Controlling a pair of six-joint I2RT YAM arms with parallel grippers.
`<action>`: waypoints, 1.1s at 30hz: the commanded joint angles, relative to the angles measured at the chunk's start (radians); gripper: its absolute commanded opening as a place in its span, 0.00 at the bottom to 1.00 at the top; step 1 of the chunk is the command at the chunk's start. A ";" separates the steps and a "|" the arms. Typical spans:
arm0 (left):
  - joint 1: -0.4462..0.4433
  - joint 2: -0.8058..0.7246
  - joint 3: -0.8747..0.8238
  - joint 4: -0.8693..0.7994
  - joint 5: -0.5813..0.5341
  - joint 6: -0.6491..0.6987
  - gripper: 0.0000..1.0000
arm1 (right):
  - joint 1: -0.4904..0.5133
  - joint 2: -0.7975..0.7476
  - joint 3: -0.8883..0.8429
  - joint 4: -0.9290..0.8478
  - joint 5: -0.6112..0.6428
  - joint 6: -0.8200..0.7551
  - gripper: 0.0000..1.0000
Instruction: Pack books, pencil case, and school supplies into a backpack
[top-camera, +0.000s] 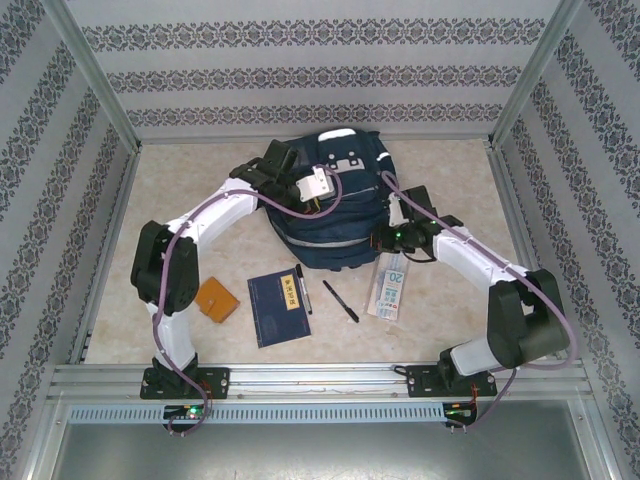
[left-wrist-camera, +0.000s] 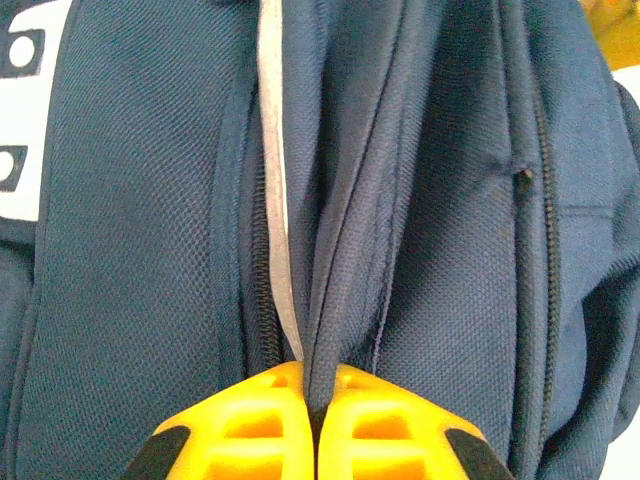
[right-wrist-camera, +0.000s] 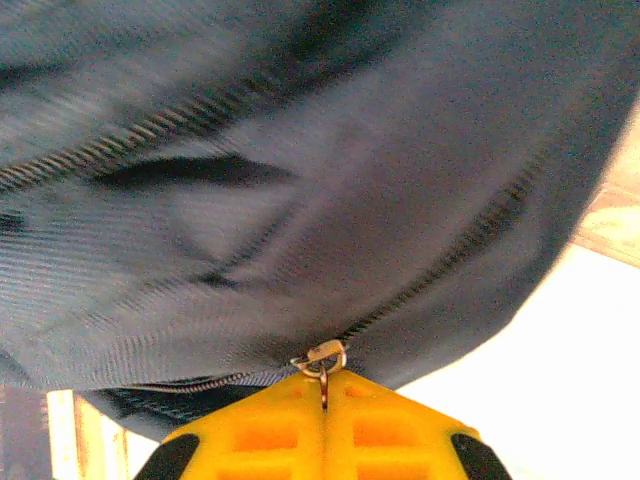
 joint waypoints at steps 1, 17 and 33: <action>0.054 -0.061 -0.020 0.007 0.043 0.119 0.00 | -0.082 0.058 0.004 -0.026 -0.135 -0.009 0.00; 0.077 -0.021 0.014 0.020 0.333 0.260 0.50 | -0.079 0.142 0.066 0.141 -0.593 0.098 0.00; -0.097 -0.198 -0.425 0.478 0.075 0.121 0.77 | -0.030 0.142 0.079 0.174 -0.656 0.174 0.00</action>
